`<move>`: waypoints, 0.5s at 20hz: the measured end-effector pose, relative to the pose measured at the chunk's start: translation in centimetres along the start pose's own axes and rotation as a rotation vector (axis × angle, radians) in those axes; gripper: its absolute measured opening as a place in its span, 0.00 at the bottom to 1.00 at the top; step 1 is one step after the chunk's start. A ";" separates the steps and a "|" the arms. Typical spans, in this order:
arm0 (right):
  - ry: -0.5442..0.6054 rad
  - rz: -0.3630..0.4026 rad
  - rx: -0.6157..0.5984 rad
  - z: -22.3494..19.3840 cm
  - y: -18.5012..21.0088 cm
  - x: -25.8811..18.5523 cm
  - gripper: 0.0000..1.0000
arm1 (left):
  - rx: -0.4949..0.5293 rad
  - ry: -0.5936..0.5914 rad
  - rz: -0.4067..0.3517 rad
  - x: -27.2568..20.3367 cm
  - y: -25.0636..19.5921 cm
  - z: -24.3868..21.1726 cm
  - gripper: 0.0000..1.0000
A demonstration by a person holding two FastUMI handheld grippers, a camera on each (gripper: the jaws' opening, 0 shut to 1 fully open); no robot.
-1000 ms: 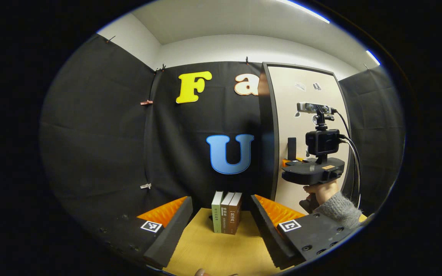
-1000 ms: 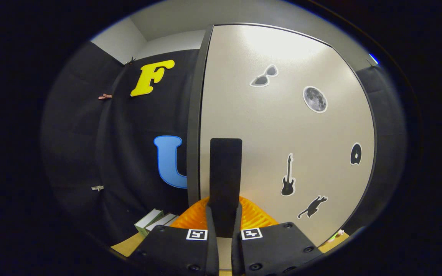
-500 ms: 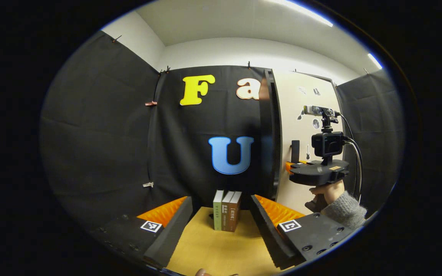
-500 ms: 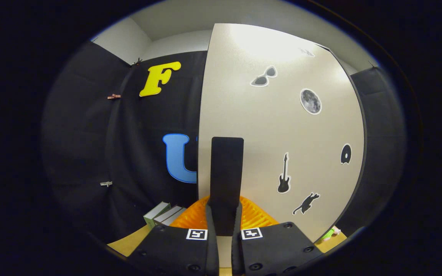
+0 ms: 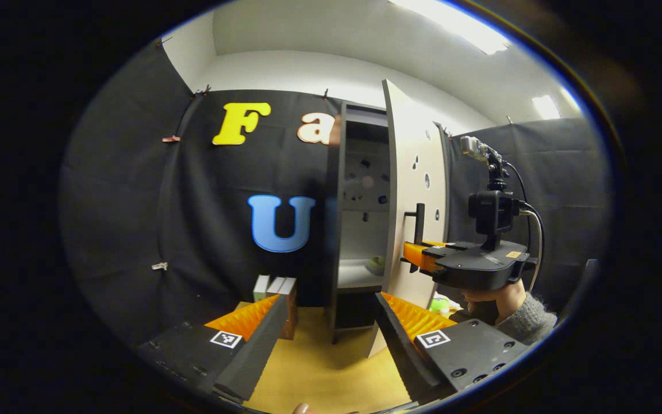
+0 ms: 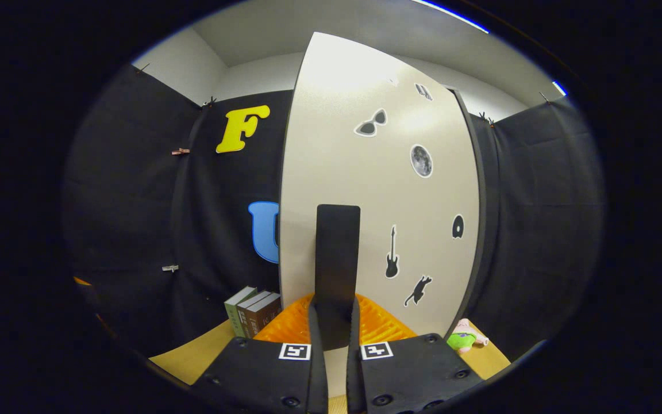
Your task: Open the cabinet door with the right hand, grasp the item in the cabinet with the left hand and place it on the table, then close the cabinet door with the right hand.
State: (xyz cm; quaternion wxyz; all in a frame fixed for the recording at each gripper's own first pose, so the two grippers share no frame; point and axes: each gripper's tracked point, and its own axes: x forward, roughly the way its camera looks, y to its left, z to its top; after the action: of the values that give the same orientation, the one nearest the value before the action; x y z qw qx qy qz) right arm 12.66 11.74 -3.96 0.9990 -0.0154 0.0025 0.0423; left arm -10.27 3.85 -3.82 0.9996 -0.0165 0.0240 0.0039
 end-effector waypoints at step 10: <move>0.001 -0.109 0.026 1.0 -9.2 -7.8 0.16 | 0.010 0.000 -0.278 2.5 -10.3 -0.7 0.96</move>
State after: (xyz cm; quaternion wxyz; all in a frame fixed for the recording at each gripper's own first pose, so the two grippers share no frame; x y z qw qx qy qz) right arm 5.68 1.94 -2.63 0.9999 -0.0025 0.0027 -0.0123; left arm -7.72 -6.49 -4.29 0.9905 -0.0149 0.0216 -0.1349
